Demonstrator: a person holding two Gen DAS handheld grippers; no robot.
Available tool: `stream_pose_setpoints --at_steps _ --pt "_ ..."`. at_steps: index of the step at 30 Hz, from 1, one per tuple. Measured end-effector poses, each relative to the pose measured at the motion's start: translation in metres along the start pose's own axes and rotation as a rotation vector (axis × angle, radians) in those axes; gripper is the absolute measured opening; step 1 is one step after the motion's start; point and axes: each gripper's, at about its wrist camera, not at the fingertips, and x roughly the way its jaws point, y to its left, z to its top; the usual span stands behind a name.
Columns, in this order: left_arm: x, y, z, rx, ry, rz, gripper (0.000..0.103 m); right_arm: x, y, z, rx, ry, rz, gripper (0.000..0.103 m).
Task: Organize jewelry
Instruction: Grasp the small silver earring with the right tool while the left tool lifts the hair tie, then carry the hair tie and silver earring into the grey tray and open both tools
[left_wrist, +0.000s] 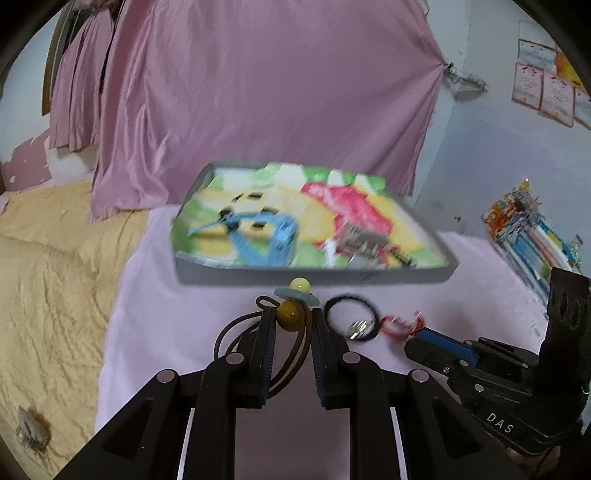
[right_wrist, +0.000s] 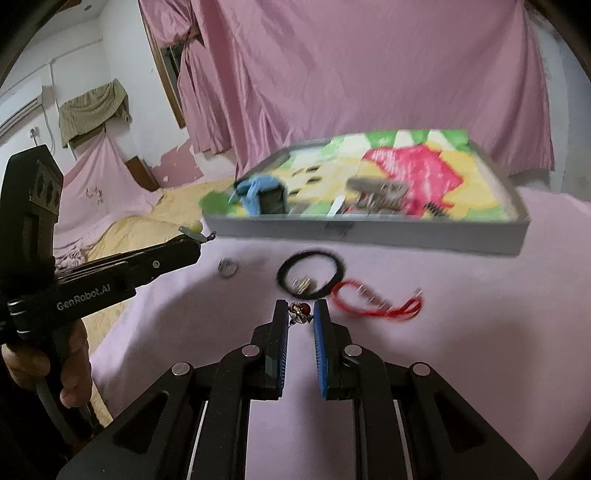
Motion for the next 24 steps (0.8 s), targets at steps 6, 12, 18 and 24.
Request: stream_pose_setpoints --at_steps 6,12,18,24 --pt "0.012 -0.027 0.03 0.024 -0.056 -0.053 0.017 -0.016 -0.025 0.033 -0.014 -0.098 -0.061 0.012" --pt "0.048 -0.044 0.06 0.021 -0.039 -0.089 0.017 -0.013 -0.061 0.065 0.008 -0.144 -0.123 0.012" --pt "0.085 -0.052 0.074 0.016 0.013 -0.077 0.017 0.011 -0.084 0.084 0.025 -0.107 -0.147 0.012" --pt "0.117 -0.05 0.076 -0.006 0.102 -0.035 0.018 0.041 -0.101 0.085 0.048 -0.034 -0.164 0.012"
